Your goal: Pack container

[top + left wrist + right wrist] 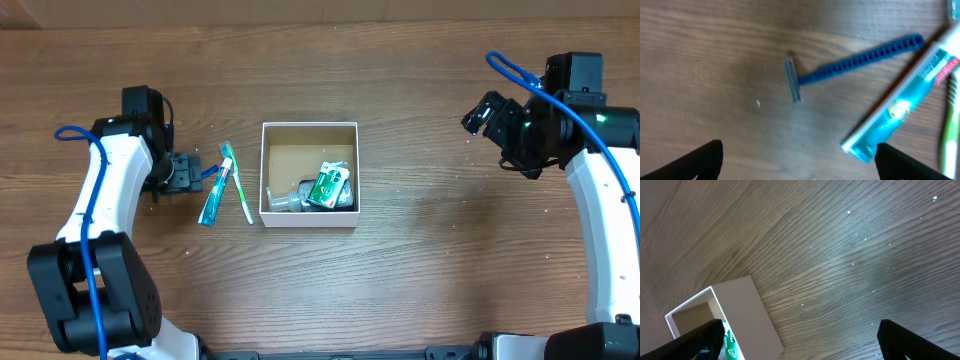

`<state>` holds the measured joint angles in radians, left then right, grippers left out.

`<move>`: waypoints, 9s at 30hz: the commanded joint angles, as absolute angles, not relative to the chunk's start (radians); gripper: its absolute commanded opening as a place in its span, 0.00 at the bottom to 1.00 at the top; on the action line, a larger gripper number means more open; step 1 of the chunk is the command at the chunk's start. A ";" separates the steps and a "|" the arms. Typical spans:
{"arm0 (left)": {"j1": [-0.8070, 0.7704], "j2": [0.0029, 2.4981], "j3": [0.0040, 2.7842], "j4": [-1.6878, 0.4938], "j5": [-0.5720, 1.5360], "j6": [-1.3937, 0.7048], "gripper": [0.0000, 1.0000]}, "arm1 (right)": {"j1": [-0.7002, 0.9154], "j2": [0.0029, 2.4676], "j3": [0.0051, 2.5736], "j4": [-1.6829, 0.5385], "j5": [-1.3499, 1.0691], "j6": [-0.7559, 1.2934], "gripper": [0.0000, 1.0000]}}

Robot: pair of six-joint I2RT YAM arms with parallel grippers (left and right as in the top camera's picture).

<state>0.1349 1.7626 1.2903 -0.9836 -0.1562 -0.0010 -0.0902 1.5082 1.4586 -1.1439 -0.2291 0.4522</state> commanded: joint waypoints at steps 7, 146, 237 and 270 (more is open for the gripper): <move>0.135 1.910 1.312 -0.803 -0.043 0.358 0.78 | -0.091 1.503 1.472 -1.139 -0.229 0.457 1.00; -0.117 2.009 1.409 -0.927 0.009 -0.375 0.58 | -0.091 1.503 1.472 -1.139 -0.229 0.457 1.00; 0.046 1.609 2.064 -1.566 -0.186 -0.273 1.00 | -0.013 1.330 1.472 -1.135 -0.226 0.457 1.00; 0.046 1.609 2.064 -1.566 -0.186 -0.273 1.00 | 0.111 0.049 0.147 -0.550 -0.028 0.371 1.00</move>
<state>0.0414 1.6085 2.0552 -1.5646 -0.1772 -0.2569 0.1066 0.0597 0.1913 -0.5591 -0.0223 0.3439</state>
